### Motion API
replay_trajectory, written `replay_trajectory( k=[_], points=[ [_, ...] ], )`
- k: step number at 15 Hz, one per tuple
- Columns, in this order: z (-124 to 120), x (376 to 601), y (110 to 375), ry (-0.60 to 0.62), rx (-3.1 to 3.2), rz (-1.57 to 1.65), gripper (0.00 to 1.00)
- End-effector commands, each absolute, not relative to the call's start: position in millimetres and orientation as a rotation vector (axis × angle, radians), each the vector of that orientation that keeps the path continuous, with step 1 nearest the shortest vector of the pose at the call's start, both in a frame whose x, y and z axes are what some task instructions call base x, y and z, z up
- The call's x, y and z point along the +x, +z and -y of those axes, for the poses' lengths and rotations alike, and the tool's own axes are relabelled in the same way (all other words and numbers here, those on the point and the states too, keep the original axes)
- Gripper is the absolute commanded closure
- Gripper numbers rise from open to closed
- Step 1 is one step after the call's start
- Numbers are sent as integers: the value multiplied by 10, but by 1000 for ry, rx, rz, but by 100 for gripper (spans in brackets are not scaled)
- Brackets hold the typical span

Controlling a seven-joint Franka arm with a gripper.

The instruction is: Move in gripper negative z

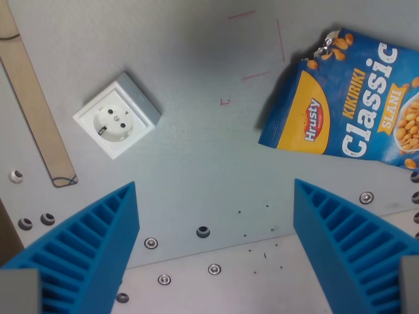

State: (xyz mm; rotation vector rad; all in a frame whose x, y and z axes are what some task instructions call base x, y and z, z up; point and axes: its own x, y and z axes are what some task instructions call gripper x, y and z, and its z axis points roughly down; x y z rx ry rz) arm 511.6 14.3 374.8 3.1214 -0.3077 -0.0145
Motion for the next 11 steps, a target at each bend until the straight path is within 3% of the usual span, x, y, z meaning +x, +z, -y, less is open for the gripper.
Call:
replay_trajectory(
  k=[1,11],
  points=[
    [-142,5114,3815,-9,3122,308,0],
    [-144,5117,4315,-9,3122,308,0]
  ],
)
